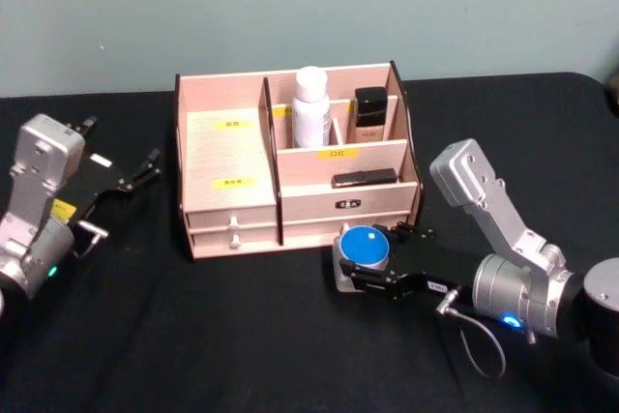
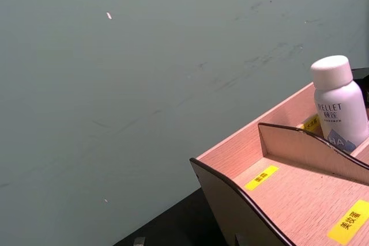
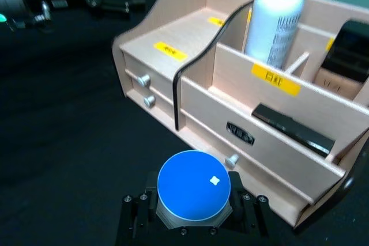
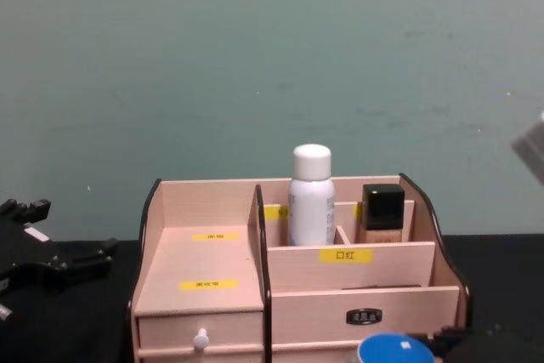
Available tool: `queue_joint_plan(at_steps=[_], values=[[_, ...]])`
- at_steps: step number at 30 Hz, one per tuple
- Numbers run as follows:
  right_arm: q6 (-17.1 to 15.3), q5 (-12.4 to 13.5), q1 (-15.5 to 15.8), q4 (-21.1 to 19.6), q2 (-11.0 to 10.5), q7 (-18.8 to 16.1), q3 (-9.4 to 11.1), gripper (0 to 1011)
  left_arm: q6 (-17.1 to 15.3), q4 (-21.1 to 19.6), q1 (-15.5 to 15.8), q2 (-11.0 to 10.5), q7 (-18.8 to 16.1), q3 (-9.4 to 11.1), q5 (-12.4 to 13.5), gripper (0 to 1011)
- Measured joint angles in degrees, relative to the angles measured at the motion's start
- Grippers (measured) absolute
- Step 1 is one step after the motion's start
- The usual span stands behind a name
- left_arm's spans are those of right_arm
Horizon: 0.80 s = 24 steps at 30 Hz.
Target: Pick up the facial cleanser and watermelon frost from the table and place them into the tiered storage box.
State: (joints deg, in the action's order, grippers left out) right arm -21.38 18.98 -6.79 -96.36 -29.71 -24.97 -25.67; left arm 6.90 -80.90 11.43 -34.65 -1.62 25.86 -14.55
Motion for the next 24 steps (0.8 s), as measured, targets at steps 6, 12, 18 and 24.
queue_joint_plan(at_steps=[6,12,18,24], values=[[-0.57,1.20,-0.33,-2.66,-0.60,-0.46,0.16,729,0.00,0.00,0.00,0.00,0.00,0.00,0.00,1009],[-1.22,2.22,-1.86,-3.96,-0.57,-0.95,-0.52,730,0.00,0.00,0.00,0.00,0.00,0.00,0.00,1010],[-1.38,2.46,-4.68,-3.93,0.49,-1.39,-2.52,729,0.00,0.00,0.00,0.00,0.00,0.00,0.00,1010],[-1.33,2.26,-8.23,-1.95,2.42,-1.81,-5.03,729,0.00,0.00,0.00,0.00,0.00,0.00,0.00,1010]])
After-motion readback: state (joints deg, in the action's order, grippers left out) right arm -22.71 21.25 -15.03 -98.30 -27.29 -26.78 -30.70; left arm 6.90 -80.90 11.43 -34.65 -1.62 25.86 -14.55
